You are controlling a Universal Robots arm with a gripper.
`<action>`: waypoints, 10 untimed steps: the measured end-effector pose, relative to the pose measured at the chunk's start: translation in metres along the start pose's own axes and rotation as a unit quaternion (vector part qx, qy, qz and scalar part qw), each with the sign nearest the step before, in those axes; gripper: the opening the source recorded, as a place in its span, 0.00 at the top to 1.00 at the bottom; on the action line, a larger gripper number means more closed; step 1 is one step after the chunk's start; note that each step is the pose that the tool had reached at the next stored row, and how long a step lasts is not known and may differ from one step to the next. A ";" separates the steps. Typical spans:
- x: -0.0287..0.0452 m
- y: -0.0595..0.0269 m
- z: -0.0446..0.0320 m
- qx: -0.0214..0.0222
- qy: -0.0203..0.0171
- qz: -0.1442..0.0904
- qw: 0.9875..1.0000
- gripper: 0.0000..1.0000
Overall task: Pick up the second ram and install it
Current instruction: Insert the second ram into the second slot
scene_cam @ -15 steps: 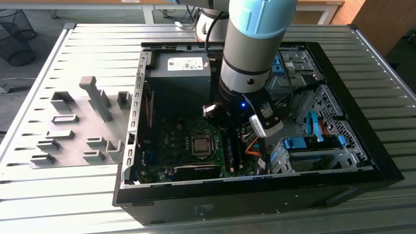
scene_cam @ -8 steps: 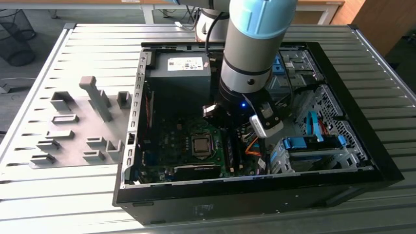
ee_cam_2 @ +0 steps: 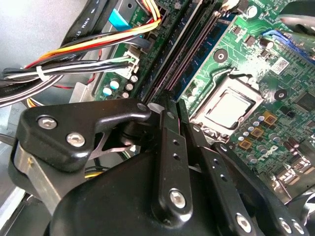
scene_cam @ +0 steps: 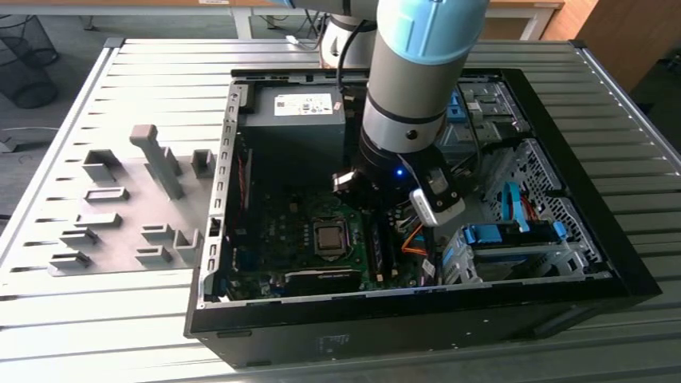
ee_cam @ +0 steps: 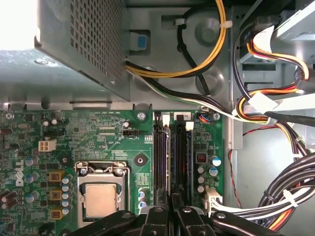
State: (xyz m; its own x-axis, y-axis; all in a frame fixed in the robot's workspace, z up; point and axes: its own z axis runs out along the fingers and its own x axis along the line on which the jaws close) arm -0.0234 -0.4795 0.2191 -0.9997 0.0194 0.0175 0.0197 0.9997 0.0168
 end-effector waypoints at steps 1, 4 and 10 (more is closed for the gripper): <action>0.0000 -0.0003 0.0000 0.000 0.000 0.000 1.000 0.86; 0.0000 -0.0010 0.0001 0.000 0.000 0.000 1.000 0.86; -0.0001 -0.0013 0.0006 0.000 0.000 0.000 1.000 0.86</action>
State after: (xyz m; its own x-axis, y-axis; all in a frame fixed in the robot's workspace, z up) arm -0.0234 -0.4808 0.2185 -0.9997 0.0194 0.0175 0.0197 0.9997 0.0170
